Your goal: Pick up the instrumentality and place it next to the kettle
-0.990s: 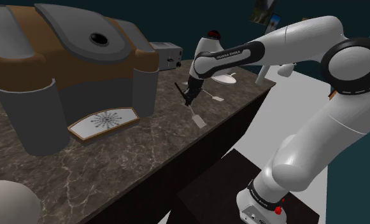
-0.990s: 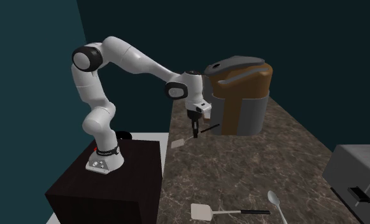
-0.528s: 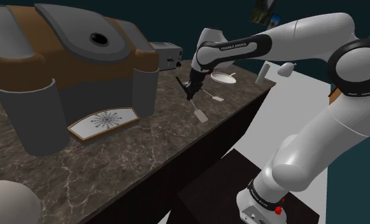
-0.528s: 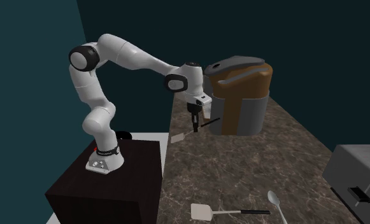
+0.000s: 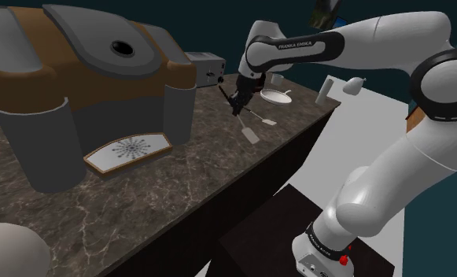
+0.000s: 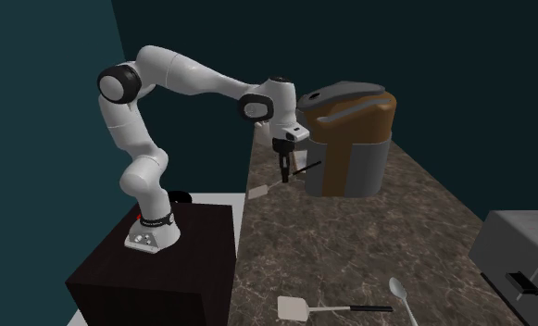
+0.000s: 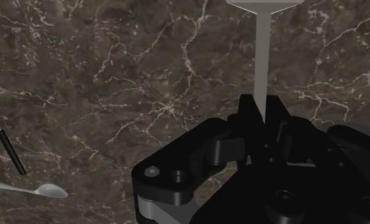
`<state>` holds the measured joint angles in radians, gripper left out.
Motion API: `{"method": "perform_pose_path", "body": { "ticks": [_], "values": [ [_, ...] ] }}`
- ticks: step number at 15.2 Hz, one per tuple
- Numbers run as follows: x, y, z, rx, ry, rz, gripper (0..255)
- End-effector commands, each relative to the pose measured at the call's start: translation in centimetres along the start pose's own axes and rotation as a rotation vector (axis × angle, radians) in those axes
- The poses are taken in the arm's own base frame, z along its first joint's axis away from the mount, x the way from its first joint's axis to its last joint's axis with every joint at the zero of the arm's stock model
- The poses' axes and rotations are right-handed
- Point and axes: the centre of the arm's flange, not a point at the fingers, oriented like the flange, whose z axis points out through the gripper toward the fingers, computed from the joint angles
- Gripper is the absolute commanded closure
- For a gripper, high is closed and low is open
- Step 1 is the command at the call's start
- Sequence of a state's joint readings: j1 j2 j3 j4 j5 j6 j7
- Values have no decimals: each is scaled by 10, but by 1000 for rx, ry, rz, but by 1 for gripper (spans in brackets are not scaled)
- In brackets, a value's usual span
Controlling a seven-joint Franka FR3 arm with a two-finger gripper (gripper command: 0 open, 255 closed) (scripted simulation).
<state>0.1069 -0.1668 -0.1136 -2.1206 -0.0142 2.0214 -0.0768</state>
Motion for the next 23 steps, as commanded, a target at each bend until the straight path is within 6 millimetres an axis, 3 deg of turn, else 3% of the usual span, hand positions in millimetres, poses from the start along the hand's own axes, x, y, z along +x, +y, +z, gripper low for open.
{"method": "perform_pose_path", "body": {
  "ticks": [1, 18, 23],
  "values": [
    [0, 1, -12, 0, 0, 0, 255],
    [6, 0, -100, 0, 0, 0, 255],
    [-1, -65, -100, 0, 0, 0, 255]
  ]
}}
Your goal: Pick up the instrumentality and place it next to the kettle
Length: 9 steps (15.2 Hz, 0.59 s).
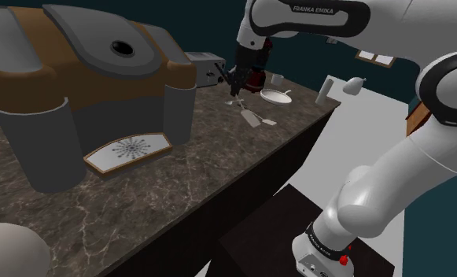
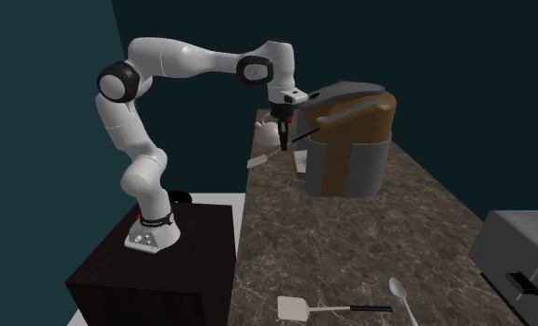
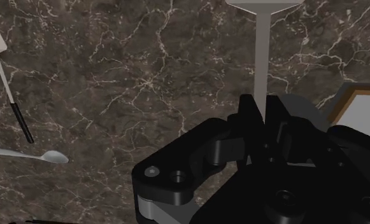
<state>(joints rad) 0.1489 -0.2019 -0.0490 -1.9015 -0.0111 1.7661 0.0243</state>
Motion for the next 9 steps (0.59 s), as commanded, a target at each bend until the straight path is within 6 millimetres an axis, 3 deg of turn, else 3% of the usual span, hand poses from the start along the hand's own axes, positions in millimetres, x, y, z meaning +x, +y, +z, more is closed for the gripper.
{"method": "perform_pose_path", "body": {
  "ticks": [1, 9],
  "values": [
    [-4, -24, 0, 0, 0, 1, 255],
    [-15, -129, -1, 0, 0, 1, 255]
  ]
}}
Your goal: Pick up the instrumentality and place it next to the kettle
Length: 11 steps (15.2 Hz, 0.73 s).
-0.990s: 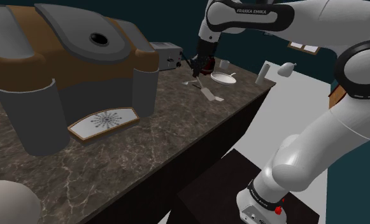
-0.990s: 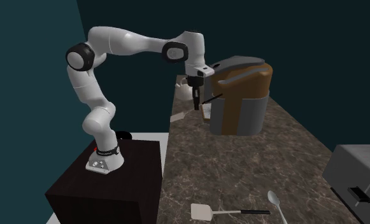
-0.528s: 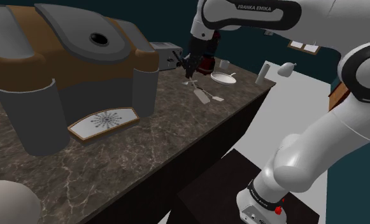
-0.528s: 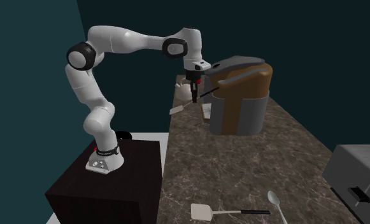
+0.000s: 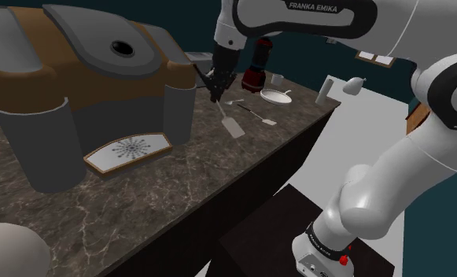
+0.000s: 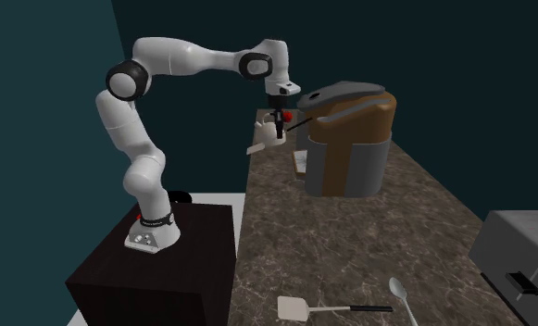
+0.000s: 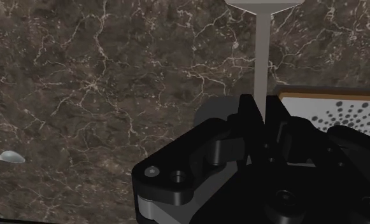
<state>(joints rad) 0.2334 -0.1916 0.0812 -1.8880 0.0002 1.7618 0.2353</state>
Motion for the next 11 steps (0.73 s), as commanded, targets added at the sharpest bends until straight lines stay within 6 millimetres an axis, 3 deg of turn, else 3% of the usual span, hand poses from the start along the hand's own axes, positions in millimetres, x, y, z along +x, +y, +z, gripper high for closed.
{"method": "perform_pose_path", "body": {
  "ticks": [1, 11],
  "values": [
    [-5, -28, 1, 0, 0, 1, 255],
    [-18, -159, 0, 0, 0, 1, 255]
  ]
}}
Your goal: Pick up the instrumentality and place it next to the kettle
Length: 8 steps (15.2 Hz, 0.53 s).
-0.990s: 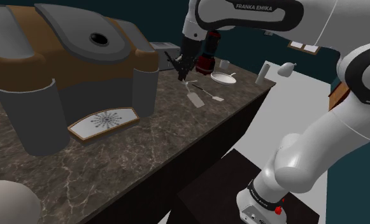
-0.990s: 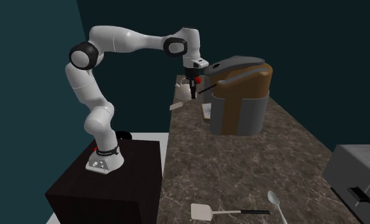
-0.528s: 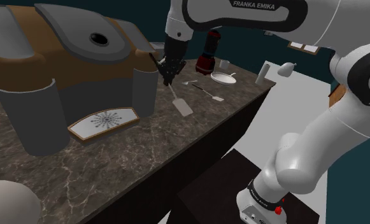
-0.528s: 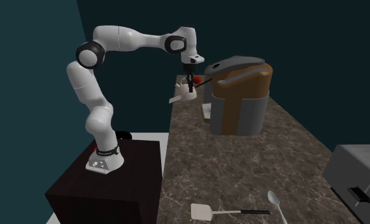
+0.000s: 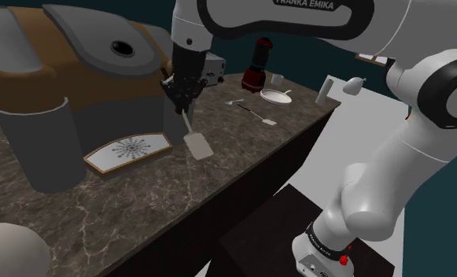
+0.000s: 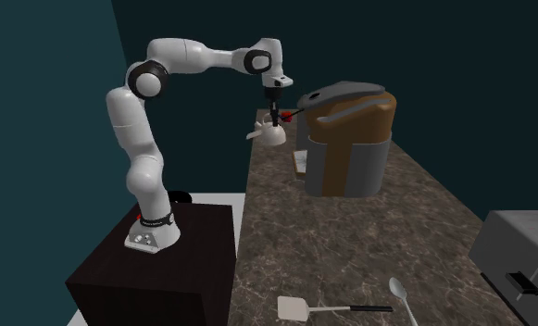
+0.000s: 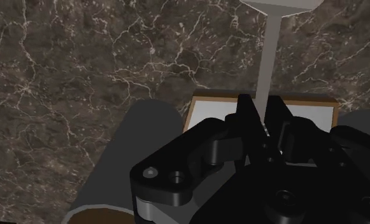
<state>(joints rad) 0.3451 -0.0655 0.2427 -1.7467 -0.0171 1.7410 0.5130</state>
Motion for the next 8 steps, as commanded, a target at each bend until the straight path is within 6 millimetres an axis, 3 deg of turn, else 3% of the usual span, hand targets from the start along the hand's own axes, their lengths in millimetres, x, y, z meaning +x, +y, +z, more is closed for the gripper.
{"method": "perform_pose_path", "body": {
  "ticks": [1, 8],
  "values": [
    [-4, -26, 0, 1, 0, 0, 255],
    [-14, -118, -1, 1, 0, 0, 255]
  ]
}}
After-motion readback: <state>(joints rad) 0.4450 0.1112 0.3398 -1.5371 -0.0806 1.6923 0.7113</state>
